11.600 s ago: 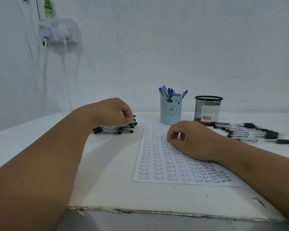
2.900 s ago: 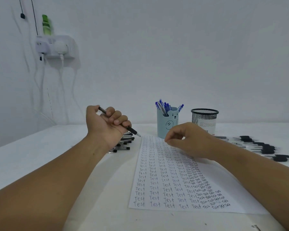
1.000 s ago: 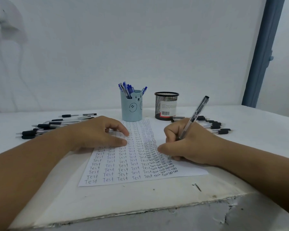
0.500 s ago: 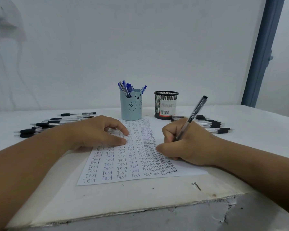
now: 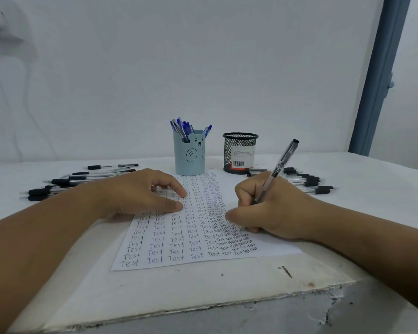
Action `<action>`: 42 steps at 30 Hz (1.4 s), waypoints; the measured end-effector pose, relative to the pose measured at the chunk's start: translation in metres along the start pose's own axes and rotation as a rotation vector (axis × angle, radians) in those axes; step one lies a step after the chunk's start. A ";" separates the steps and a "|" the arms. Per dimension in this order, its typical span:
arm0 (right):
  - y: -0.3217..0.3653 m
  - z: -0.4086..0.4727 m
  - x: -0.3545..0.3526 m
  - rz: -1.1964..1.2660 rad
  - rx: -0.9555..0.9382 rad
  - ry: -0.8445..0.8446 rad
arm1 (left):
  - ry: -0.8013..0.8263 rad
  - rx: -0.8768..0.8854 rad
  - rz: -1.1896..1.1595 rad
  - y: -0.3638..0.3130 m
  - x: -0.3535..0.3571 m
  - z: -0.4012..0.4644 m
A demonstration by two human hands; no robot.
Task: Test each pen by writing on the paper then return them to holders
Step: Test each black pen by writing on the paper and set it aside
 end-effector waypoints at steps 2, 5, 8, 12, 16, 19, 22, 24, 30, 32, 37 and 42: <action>0.001 0.000 0.001 -0.015 -0.006 0.001 | -0.002 -0.005 0.012 0.000 0.000 0.000; 0.001 0.000 0.000 -0.048 -0.010 -0.007 | -0.002 -0.009 0.021 0.000 0.000 0.001; -0.001 0.001 0.000 -0.060 0.003 -0.010 | -0.002 0.001 -0.002 0.000 0.000 0.001; -0.003 0.000 -0.002 -0.012 0.005 -0.027 | 0.002 0.007 -0.005 -0.001 0.000 0.001; -0.002 -0.001 0.000 -0.014 0.007 0.002 | 0.008 -0.005 0.014 0.001 0.000 0.001; -0.002 0.001 0.000 -0.034 0.000 -0.008 | 0.007 -0.005 0.019 0.001 0.001 0.001; -0.001 0.001 0.000 -0.041 -0.012 -0.016 | 0.005 -0.006 0.024 0.001 0.001 0.001; -0.001 0.000 0.000 -0.037 -0.012 -0.006 | 0.006 -0.009 0.023 0.000 0.000 0.001; -0.002 0.000 -0.002 -0.027 -0.024 -0.022 | 0.015 0.000 0.015 -0.002 0.001 -0.001; -0.002 0.000 -0.003 -0.031 -0.041 -0.035 | 0.014 0.003 0.025 -0.002 0.001 -0.001; -0.002 0.001 -0.002 -0.051 -0.063 -0.019 | 0.016 0.010 0.021 -0.002 0.001 -0.002; -0.004 0.002 -0.001 -0.047 -0.044 -0.005 | 0.018 0.015 0.016 -0.003 0.002 -0.003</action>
Point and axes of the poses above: each hand's wrist, its own z-axis towards the middle knuckle, its own x-axis out of the palm, y = z × x, the point moved 7 cm from there along z, towards the middle knuckle, and after that the axes turned 4 degrees about -x, right-handed, at the moved point
